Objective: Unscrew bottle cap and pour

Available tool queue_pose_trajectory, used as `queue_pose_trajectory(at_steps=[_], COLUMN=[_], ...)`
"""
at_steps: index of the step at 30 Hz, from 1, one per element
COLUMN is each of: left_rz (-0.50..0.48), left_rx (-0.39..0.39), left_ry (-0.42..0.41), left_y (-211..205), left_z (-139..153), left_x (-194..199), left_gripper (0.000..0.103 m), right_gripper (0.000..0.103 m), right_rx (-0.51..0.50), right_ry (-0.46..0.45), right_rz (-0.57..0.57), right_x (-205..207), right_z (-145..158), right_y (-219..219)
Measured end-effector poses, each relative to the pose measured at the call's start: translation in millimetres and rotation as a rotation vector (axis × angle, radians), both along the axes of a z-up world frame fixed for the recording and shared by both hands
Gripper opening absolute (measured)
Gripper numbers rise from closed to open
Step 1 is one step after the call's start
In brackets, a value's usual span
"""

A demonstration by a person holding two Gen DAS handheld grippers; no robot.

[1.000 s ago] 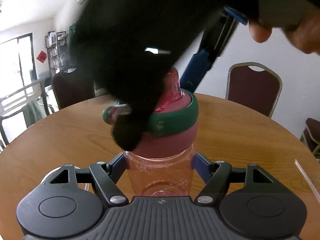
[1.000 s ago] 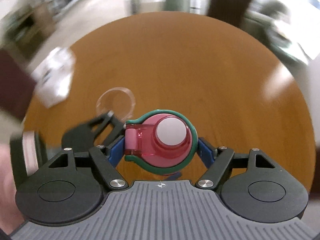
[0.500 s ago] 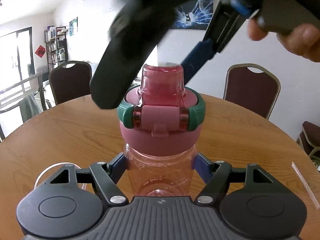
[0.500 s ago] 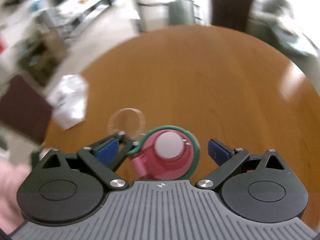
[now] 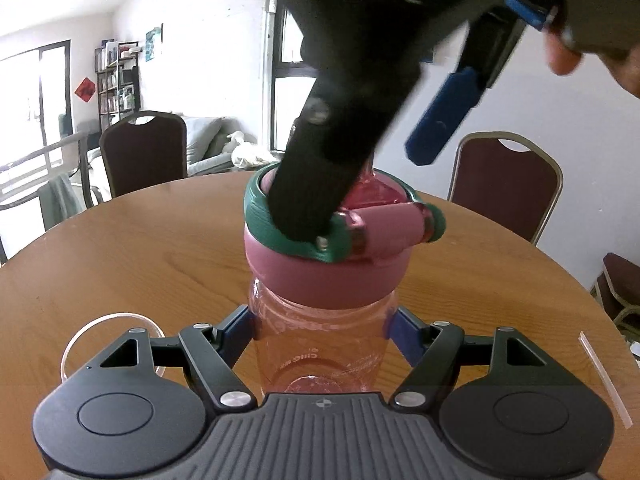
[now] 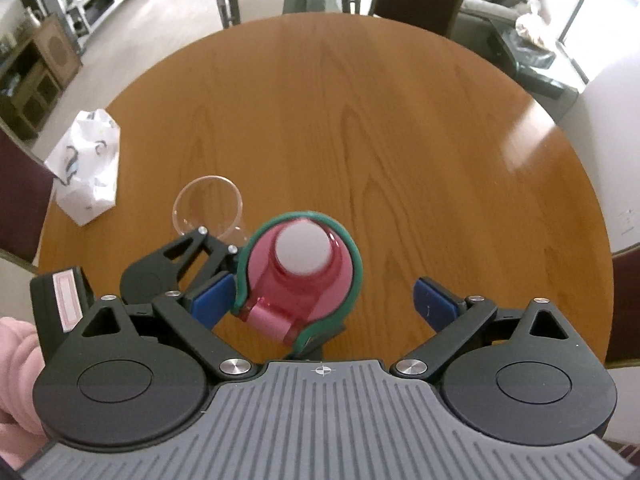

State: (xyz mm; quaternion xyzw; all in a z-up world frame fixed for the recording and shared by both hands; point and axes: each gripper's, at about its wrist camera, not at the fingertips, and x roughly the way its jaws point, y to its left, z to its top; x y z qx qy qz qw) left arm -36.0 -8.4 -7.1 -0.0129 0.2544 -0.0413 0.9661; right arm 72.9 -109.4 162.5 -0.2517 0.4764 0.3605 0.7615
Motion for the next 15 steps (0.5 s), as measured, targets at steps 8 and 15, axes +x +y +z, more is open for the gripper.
queue_pose_trajectory(at_steps=[8,15], left_rz=[-0.002,-0.014], left_rx=[0.048,0.060], left_ry=[-0.003,-0.002], left_y=[1.1,1.8], left_z=[-4.9,-6.2], left_x=[6.9,8.4], left_gripper=[0.072,0.072], right_gripper=[0.072,0.072], right_rx=[0.083,0.064], right_ry=[-0.101,-0.076], right_rz=[-0.094,-0.106], right_x=[-23.1,-19.7], right_z=[-21.8,-34.5], right_y=[5.9,9.3])
